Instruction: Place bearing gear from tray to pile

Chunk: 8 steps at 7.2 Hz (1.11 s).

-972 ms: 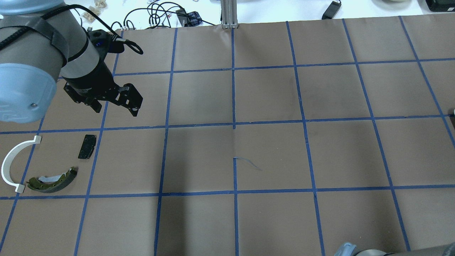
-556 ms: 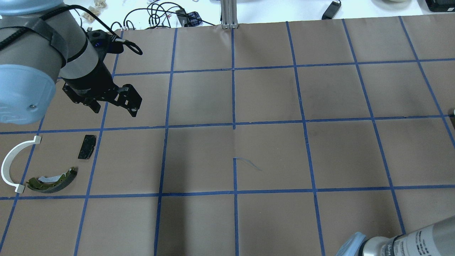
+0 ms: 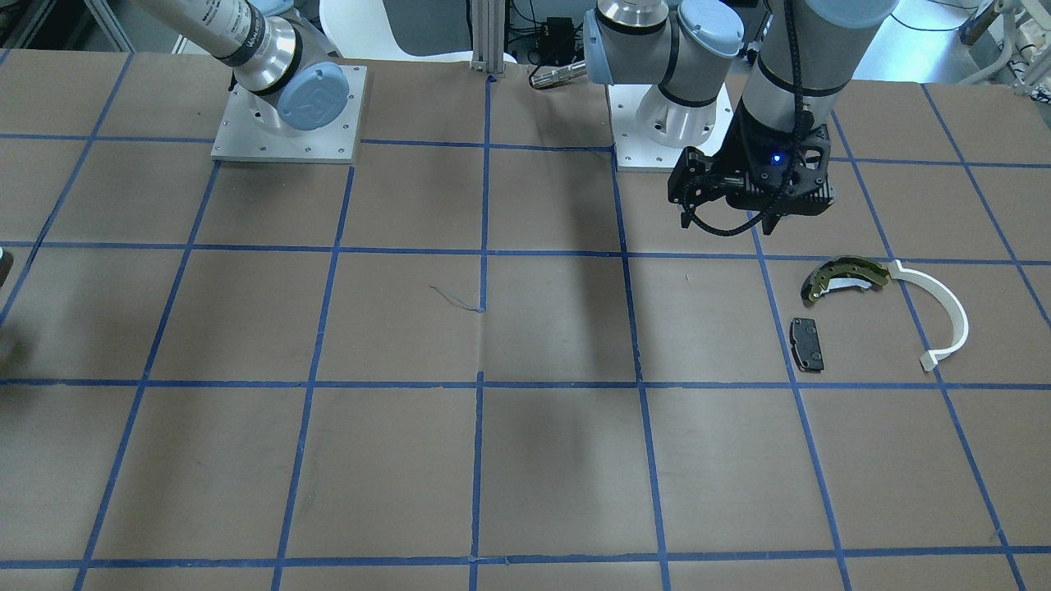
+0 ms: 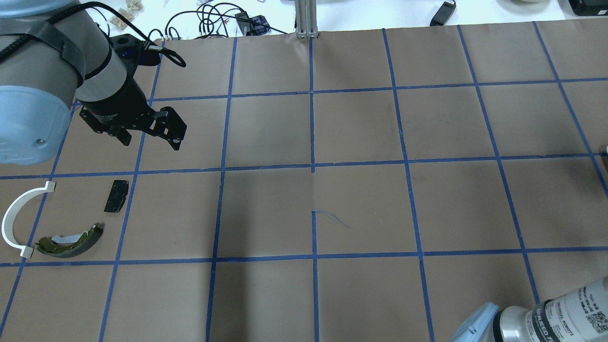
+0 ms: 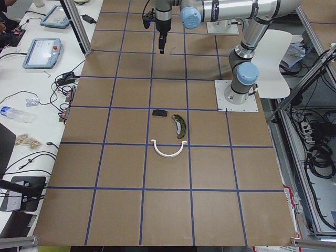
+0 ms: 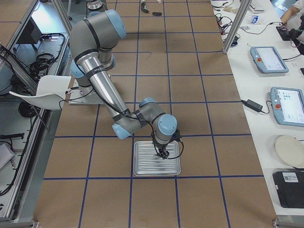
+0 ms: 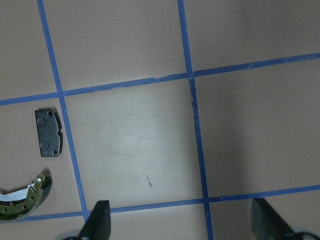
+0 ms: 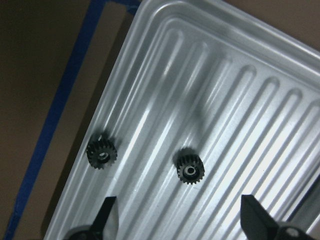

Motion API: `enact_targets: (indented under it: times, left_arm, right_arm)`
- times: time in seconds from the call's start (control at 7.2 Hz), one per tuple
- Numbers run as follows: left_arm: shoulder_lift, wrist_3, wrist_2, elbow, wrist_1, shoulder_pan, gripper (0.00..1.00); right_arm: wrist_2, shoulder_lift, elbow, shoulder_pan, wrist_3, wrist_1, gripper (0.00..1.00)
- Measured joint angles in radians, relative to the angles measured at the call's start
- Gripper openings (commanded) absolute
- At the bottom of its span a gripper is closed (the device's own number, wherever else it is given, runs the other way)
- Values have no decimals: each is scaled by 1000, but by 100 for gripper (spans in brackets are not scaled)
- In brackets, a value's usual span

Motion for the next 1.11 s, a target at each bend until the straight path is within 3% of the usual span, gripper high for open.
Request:
enact_targets:
  times: [0.28, 0.97, 1.11]
  left_arm:
    - [-4, -2, -2, 0, 11, 3, 100]
    - [10, -1, -6, -1, -7, -9, 100]
    - [18, -1, -22, -2, -23, -11, 100]
  right_arm:
    - [5, 23, 0, -11, -17, -11, 76]
    - [24, 57, 2, -12, -34, -63, 60]
    - [24, 60, 2, -12, -34, -68, 43]
